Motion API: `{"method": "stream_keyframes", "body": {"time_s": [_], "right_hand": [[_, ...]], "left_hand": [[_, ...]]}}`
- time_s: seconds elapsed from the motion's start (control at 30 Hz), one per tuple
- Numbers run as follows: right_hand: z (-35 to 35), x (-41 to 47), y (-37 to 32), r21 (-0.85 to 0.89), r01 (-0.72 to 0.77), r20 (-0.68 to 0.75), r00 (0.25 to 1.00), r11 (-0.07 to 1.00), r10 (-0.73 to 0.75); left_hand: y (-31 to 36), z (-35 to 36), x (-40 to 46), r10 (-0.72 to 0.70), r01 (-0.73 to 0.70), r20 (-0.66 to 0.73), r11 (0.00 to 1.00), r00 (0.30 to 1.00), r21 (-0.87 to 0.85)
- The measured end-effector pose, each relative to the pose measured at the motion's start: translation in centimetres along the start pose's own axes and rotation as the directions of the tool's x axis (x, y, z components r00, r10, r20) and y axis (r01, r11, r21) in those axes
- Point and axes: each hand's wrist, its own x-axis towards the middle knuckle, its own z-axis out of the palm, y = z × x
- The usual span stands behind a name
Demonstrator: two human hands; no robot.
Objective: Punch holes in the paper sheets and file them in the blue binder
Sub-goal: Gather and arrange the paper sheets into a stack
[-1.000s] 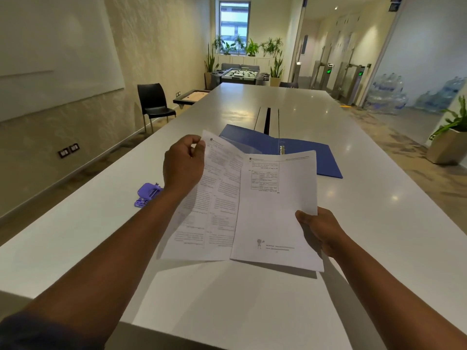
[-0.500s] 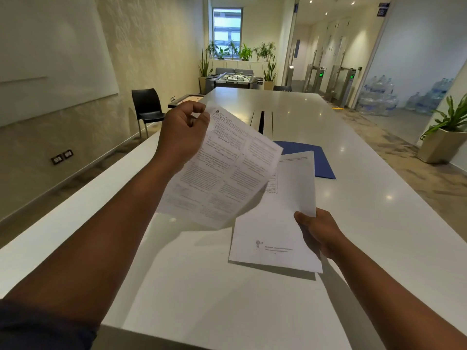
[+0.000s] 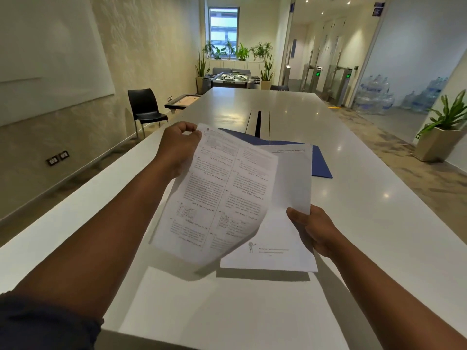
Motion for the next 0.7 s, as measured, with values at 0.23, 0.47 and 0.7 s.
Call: {"method": "stream_keyframes", "body": {"time_s": [0.23,0.47,0.7], "right_hand": [[0.3,-0.5,-0.5,0.142,-0.012,0.101,0.995,0.99,-0.002],[0.9,-1.1,-0.7,0.152,-0.011,0.155,0.988,0.988,-0.013],[1.5,-1.6,-1.2,0.049,0.069,0.178,0.981,0.996,-0.077]], "left_hand": [[-5.2,1.1,0.5,-0.129,0.129,-0.04,0.992,0.991,-0.003],[-6.8,2.9,0.2,-0.184,0.178,-0.077,0.981,0.98,-0.076],[-7.4,5.9,-1.2,-0.285,0.285,0.036,0.924,0.958,-0.253]]}}
